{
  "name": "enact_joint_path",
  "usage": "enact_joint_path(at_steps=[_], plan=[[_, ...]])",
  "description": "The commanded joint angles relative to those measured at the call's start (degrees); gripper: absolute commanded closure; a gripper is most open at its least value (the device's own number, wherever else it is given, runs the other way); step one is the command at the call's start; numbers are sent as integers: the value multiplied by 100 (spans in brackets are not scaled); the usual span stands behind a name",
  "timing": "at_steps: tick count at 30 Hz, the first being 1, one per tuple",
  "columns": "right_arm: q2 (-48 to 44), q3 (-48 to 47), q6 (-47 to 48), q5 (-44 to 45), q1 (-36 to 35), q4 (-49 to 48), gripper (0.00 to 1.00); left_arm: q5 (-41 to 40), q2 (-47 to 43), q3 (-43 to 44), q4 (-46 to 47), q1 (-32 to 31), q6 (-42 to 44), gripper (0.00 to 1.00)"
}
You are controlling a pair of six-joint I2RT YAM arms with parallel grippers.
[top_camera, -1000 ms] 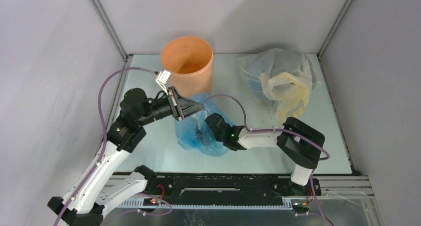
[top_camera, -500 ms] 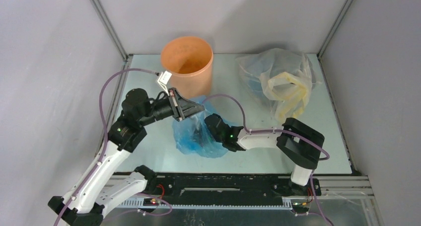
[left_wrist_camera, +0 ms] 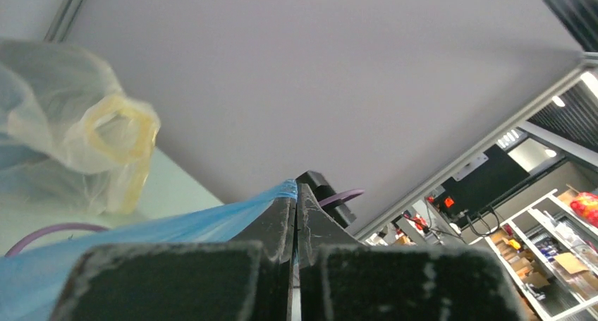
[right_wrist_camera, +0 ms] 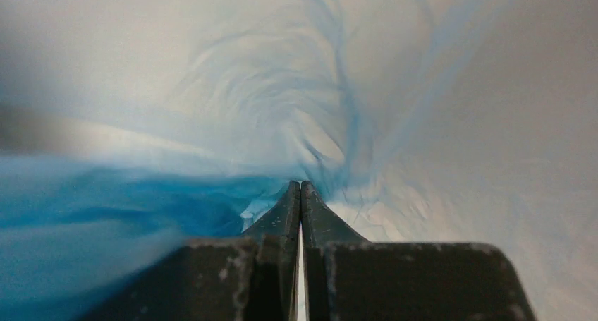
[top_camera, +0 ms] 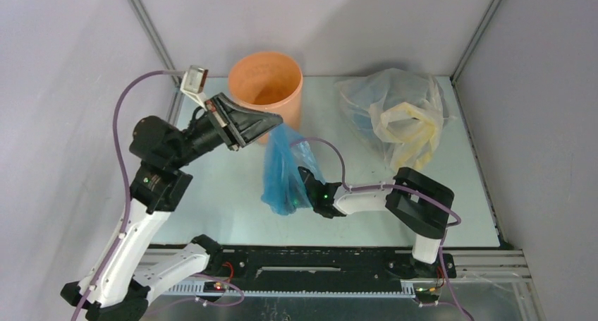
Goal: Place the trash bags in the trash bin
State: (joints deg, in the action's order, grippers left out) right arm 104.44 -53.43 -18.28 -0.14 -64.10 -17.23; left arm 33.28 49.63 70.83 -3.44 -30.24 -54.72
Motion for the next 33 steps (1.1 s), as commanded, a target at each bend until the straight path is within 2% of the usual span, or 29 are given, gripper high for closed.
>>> enact_joint_path(at_steps=[1,8,10,17,22,28,33], plan=[[-401,-190,27,524,68,449,100,149,-75,460,538,18,-347,99],[-1254,-194,188,1294,71,1409,100,156,-257,-472,91,31,115,99],[-1466,-193,181,1612,145,1950,100,106,-281,-613,-177,27,378,100],[-2012,-22,-84,2635,534,3367,100,-571,-377,-241,-1785,35,1588,100],[-2901,433,-32,2563,810,3600,100,-1069,-454,0,-2631,36,2163,100],[-3963,470,100,2479,866,4070,89,-1550,-436,17,-3328,40,2674,100],[-4783,390,119,1865,890,4306,65,-1964,-383,180,-3692,40,2914,100]])
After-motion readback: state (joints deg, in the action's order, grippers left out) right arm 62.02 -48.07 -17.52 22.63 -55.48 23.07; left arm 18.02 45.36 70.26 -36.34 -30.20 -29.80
